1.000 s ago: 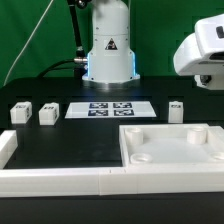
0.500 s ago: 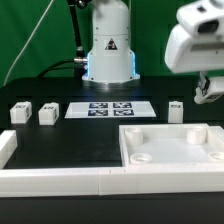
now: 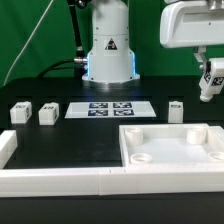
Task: Assemble one leg
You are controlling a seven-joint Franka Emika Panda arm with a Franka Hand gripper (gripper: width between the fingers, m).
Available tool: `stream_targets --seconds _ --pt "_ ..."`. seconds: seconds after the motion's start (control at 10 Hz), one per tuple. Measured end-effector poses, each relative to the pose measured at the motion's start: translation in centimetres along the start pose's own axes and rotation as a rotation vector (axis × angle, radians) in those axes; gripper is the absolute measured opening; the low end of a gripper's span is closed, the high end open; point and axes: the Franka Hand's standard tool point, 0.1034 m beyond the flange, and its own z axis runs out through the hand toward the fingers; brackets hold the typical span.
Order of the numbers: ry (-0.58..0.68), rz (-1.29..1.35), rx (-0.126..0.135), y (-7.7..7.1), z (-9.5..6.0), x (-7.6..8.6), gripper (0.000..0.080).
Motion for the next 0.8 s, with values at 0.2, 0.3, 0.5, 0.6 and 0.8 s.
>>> stream_targets --seconds 0.2,0.3,0.5,0.6,0.8 --pt "0.035 -0.005 0.015 -0.3 0.3 0.0 0.0291" --pt "0.076 -0.030 0.040 -0.7 1.8 0.2 0.0291" --pt "0.085 -0.095 0.028 1.0 1.9 2.3 0.0291" --pt "0.094 -0.118 0.023 2.1 2.2 3.6 0.0291" --pt "0.079 -0.118 0.020 3.1 2.6 5.9 0.0291"
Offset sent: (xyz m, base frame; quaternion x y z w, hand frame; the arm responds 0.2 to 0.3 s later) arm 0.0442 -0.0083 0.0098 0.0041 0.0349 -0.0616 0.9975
